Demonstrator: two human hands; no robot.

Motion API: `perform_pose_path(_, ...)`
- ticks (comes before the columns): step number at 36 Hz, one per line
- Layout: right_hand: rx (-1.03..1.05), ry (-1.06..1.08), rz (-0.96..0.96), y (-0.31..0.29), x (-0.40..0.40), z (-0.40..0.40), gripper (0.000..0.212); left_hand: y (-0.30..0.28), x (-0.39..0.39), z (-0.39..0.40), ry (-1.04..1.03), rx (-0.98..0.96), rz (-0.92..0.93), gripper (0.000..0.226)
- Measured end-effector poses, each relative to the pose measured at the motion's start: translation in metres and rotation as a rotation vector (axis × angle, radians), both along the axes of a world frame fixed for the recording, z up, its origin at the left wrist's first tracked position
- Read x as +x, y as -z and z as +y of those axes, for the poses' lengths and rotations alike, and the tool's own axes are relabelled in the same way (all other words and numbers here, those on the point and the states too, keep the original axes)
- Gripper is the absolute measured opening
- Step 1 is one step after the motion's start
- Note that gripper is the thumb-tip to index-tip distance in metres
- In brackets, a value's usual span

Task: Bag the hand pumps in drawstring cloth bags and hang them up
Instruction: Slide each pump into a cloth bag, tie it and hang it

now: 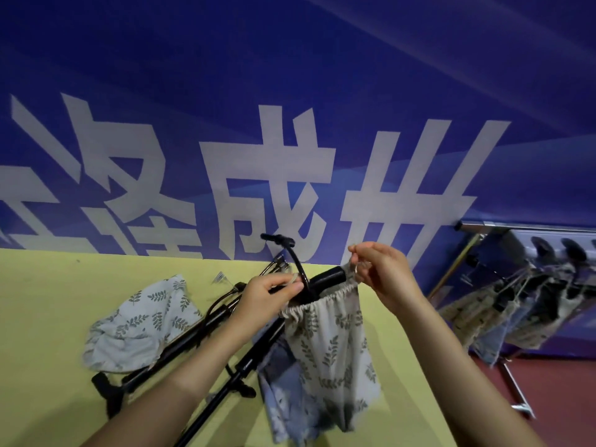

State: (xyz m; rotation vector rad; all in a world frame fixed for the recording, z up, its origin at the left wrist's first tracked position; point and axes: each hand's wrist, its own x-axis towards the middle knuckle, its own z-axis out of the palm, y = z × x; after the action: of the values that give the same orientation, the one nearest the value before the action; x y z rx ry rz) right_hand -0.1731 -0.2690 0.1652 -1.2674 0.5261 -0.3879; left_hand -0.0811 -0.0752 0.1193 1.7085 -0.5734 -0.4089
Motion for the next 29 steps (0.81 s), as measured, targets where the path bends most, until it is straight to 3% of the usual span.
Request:
perform_pose_path(8,-0.422,-0.014,0.249,0.003,-0.028,-0.014,0.021,-0.004,-0.035,-0.037,-0.054,-0.122,0.099,0.036)
perform_pose_path(12,-0.929,0.038,0.372,0.002,-0.043,-0.016,0.018,-0.006,-0.048,-0.054,0.033,-0.062,0.031,0.034)
perform_pose_path(14,-1.084,0.037,0.393,0.0,-0.051,-0.021,0.016,-0.006,-0.058,-0.068,0.075,-0.04,0.008,0.036)
perform_pose_path(18,-1.048,-0.015,0.431,0.001,-0.062,-0.035,0.015,-0.007,-0.071,-0.091,0.07,-0.03,-0.063,0.042)
perform_pose_path(22,-0.8,0.038,0.316,0.008,-0.074,-0.061,0.012,-0.003,-0.082,-0.106,0.042,-0.042,-0.111,0.049)
perform_pose_path(29,-0.878,0.081,0.166,0.039,-0.097,-0.077,0.014,0.002,-0.096,-0.126,0.001,-0.053,-0.084,0.052)
